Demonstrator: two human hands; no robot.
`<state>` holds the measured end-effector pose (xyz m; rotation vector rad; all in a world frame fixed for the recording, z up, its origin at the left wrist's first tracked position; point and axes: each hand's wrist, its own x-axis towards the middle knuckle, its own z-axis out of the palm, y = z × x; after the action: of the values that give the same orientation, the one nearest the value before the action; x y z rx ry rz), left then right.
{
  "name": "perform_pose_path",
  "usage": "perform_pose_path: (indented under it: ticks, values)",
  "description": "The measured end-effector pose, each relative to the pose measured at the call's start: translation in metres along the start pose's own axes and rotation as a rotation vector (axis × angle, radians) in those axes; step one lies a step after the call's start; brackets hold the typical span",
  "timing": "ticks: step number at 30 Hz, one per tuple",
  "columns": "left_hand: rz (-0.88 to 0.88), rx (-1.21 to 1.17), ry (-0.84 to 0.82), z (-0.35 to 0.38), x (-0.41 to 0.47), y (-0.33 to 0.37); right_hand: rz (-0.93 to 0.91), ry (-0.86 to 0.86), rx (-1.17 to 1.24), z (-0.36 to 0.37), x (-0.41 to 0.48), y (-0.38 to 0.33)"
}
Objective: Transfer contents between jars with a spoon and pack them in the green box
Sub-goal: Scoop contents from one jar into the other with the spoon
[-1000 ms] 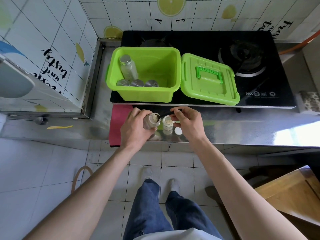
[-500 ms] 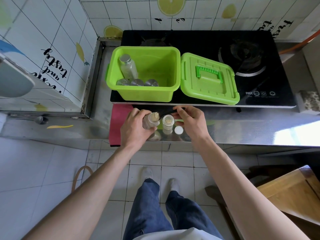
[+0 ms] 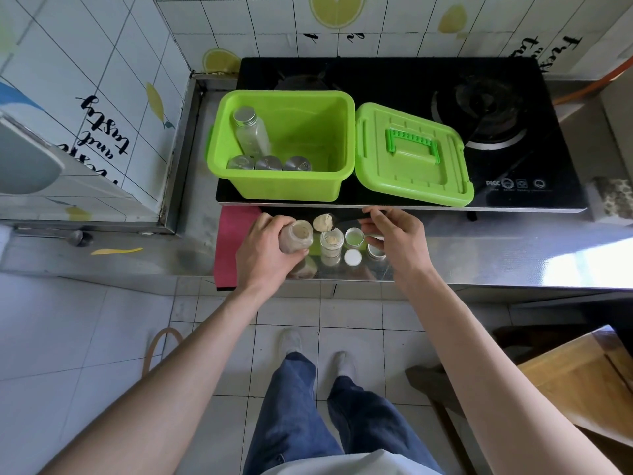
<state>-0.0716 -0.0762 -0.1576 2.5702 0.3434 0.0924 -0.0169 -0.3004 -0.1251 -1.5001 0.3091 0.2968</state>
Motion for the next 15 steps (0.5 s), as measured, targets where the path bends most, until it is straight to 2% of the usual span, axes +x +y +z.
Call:
perform_pose_path:
  ticks: [7,15]
  values:
    - [-0.014,-0.004,-0.009,0.001,-0.001,-0.003,-0.001,0.111,-0.099,-0.01,0.011,0.015]
    - [-0.023,0.0,-0.009,0.002,-0.001,-0.004,-0.056,0.139,-0.27,-0.008,0.021,0.026]
